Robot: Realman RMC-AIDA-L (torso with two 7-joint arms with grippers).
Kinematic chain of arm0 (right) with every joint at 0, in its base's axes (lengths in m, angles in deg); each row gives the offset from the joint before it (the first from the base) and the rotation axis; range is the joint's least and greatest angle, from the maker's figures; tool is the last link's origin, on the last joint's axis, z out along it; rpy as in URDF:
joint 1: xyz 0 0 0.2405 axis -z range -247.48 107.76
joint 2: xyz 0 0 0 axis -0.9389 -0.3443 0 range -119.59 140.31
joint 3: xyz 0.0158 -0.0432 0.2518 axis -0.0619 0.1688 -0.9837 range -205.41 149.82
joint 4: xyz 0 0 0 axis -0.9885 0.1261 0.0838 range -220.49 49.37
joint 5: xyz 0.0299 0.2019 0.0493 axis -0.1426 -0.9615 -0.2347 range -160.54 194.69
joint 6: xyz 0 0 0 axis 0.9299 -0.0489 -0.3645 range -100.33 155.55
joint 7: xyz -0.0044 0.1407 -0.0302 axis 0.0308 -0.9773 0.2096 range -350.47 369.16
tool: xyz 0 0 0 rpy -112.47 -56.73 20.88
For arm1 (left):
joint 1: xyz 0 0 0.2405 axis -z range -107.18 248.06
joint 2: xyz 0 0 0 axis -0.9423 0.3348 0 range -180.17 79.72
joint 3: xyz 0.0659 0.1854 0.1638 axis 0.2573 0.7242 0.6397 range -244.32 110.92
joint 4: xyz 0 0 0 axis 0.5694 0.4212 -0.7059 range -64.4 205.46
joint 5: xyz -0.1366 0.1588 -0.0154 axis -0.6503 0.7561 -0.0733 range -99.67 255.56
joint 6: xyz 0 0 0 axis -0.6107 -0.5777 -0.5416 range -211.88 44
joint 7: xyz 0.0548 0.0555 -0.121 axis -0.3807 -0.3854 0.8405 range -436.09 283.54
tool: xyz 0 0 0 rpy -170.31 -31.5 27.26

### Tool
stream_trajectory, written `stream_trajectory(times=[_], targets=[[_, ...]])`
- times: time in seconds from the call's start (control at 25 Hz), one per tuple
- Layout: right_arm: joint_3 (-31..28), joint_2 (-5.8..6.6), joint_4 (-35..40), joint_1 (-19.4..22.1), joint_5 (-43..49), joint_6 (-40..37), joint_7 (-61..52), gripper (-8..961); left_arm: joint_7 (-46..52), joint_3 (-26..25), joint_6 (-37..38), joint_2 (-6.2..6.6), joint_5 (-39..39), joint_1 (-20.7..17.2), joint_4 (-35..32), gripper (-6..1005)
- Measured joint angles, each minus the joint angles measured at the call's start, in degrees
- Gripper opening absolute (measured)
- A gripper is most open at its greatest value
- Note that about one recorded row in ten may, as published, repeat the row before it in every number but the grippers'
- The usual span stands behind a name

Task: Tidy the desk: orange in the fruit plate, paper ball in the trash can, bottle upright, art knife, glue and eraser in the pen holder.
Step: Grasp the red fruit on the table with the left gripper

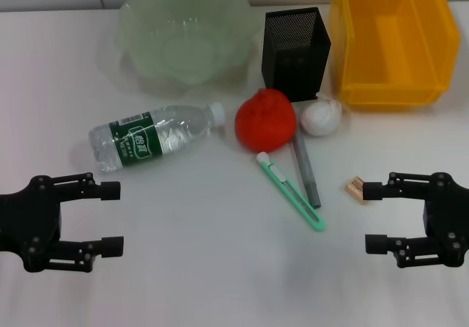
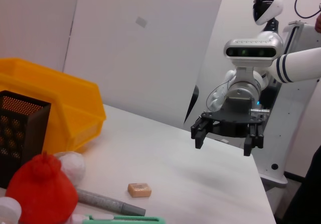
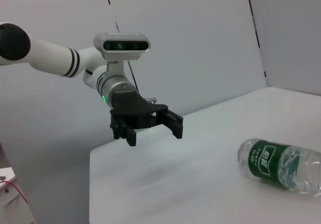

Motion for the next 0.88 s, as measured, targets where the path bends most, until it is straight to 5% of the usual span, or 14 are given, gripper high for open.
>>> stream_trajectory(times=[0.6, 0.76, 0.88], targets=[[-0.52, -0.24, -0.27, 0.09, 0.08, -0.21, -0.32, 782, 0.0, 0.53, -0.58, -0.39, 0.09, -0.01, -0.03, 830], [-0.69, -0.01, 0.03, 0.67, 0.46, 0.07, -0.33, 782, -0.94, -0.72, -2.11, -1.28, -0.48, 0.62, -0.33, 826], [-1.46, 0.71, 0.25, 1.69, 0.6, 0.1, -0.34, 782, -1.35, -1.96, -5.14, -3.34, -0.73, 2.4, -2.09, 823]])
